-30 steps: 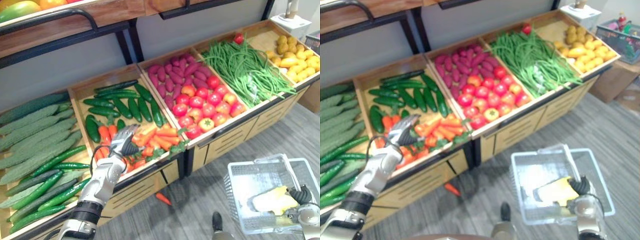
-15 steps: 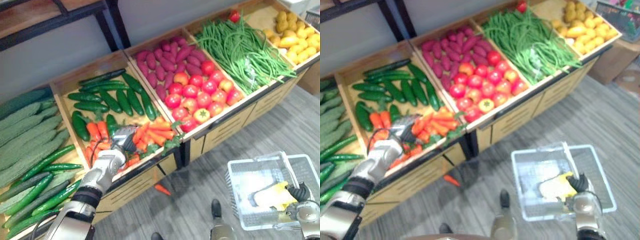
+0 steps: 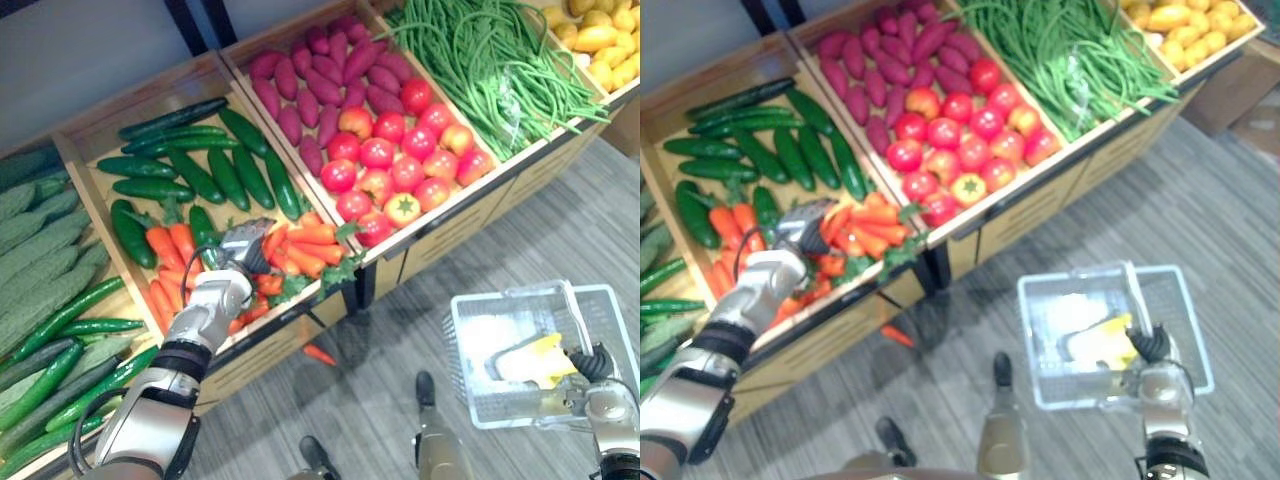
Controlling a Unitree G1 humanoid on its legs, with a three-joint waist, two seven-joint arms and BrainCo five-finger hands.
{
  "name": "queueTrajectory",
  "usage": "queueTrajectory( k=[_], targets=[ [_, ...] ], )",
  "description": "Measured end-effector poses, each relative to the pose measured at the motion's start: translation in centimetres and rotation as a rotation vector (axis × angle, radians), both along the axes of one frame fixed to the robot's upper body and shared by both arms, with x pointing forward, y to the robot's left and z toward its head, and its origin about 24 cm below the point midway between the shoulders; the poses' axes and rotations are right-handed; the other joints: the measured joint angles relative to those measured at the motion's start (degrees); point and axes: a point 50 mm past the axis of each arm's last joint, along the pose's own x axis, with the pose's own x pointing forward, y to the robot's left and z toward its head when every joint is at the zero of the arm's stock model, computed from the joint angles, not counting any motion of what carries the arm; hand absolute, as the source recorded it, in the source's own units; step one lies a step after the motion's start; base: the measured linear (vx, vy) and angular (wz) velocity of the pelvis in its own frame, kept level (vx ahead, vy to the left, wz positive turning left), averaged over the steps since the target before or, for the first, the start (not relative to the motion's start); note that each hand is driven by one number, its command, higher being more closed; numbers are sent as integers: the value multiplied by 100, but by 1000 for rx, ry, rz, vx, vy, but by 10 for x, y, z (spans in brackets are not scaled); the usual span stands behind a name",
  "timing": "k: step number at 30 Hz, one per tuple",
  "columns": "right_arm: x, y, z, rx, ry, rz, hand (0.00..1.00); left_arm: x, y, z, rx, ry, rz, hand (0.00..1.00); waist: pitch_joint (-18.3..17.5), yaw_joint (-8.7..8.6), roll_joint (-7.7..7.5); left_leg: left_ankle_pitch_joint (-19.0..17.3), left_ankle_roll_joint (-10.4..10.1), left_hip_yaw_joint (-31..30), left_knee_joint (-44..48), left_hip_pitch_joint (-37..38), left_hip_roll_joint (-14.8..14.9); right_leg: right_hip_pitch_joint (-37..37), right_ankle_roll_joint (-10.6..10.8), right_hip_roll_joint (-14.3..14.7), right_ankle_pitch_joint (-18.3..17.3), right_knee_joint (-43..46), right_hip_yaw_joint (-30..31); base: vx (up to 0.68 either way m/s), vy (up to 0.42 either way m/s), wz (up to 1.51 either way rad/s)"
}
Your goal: Pick vegetable in the basket
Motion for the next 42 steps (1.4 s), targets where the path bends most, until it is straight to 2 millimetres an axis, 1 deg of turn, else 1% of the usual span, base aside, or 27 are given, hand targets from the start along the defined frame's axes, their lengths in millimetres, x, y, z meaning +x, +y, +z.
queueTrajectory(
  k=[4,6,10,13,14,16,17,19,23,28,30,36,39,42],
  targets=[
    [3,2,1,2,-4,6,100,1,4,-2,-33,9,41,0,34,-1,-6,-2,0,3,17,-11,2,-18,1,0,5,9,16,0,0,0],
    [3,2,1,3,-6,7,100,1,7,0,-45,2,56,0,118,-1,-27,-3,1,-2,32,-10,2,-18,1,-4,4,27,20,0,0,0],
    [3,6,-3,16,-4,8,100,1,11,1,-68,4,87,0,228,-2,-49,-2,2,-81,47,-54,6,-20,1,-11,5,34,-17,-15,-10,5],
    [3,10,-6,31,-3,9,100,2,11,0,-94,4,106,0,266,3,-68,-1,3,-101,71,-105,11,-53,4,-15,6,39,-31,-3,-6,4],
    [3,11,-6,34,-4,9,100,2,11,0,-98,4,106,100,278,6,-72,-1,3,-100,74,-108,11,-56,4,-15,6,40,-30,0,0,0],
    [4,13,-7,41,-6,12,100,3,7,-3,-116,14,106,100,311,15,-84,-3,2,-101,85,-131,14,-75,4,-17,6,42,-30,0,0,0],
    [6,13,-6,43,-11,13,100,4,7,-1,-127,2,109,100,361,19,-102,-16,10,-103,119,-145,21,-79,4,-17,6,49,-28,0,0,0],
    [8,14,-5,44,-20,15,100,11,7,15,-139,-45,115,100,390,37,-118,-81,21,-114,274,-304,58,-193,0,-22,17,88,-18,0,0,0],
    [12,17,-4,47,-26,26,100,16,5,21,-142,-46,110,100,493,39,-122,-96,9,-104,316,-303,98,-193,1,7,18,100,-5,0,-2,-1],
    [10,19,-7,76,-34,15,100,16,3,17,-164,-15,87,100,532,49,-121,-120,-1,-76,359,-315,122,-217,2,29,18,101,36,0,-4,-4],
    [9,19,-8,79,-30,13,100,15,3,16,-171,-9,87,100,532,73,-120,-120,-1,-78,367,-323,122,-221,9,28,23,102,38,0,0,0],
    [8,20,-9,79,-26,15,100,14,5,12,-175,-6,99,100,532,68,-121,-120,0,-87,385,-320,117,-213,33,19,38,101,47,0,0,0],
    [7,20,-11,83,-21,13,100,12,6,10,-175,-1,103,100,528,36,-114,-119,1,-145,408,-276,128,-111,34,9,37,92,-53,2,1,9],
    [2,22,-18,99,4,3,100,9,3,12,-197,-25,86,100,520,32,-100,-118,0,-306,436,-218,158,57,34,4,36,91,-216,-3,-1,19]
  ],
)
